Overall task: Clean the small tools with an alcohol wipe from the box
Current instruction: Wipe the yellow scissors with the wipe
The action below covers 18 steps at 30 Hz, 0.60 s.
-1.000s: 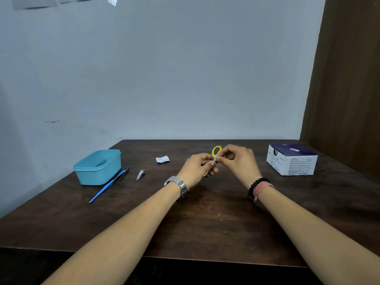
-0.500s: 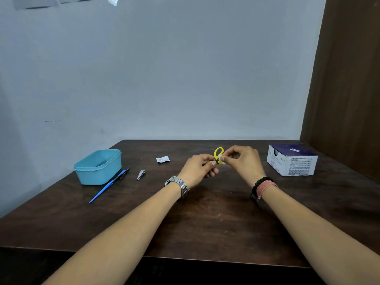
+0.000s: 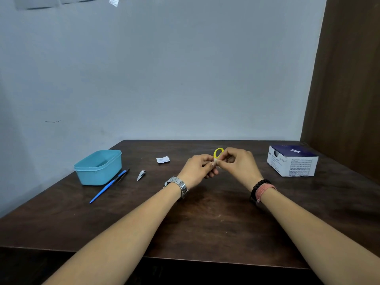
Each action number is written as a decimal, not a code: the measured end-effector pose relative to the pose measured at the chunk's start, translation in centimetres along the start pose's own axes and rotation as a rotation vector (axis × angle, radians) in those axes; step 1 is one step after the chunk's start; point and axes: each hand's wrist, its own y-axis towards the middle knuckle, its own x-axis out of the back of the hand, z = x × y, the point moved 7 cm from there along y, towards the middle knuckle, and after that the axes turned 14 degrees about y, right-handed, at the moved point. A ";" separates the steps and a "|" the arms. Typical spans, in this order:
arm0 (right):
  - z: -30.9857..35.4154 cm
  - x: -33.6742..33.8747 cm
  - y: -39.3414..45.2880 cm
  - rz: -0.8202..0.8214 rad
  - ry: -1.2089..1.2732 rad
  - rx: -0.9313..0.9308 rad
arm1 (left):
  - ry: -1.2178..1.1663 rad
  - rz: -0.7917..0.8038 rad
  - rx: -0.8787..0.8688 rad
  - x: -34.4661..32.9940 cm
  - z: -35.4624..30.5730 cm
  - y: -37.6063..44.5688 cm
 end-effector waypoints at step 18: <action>-0.6 1.8 0.6 -0.163 0.000 -0.032 | 0.026 0.021 -0.010 -0.3 -0.1 0.0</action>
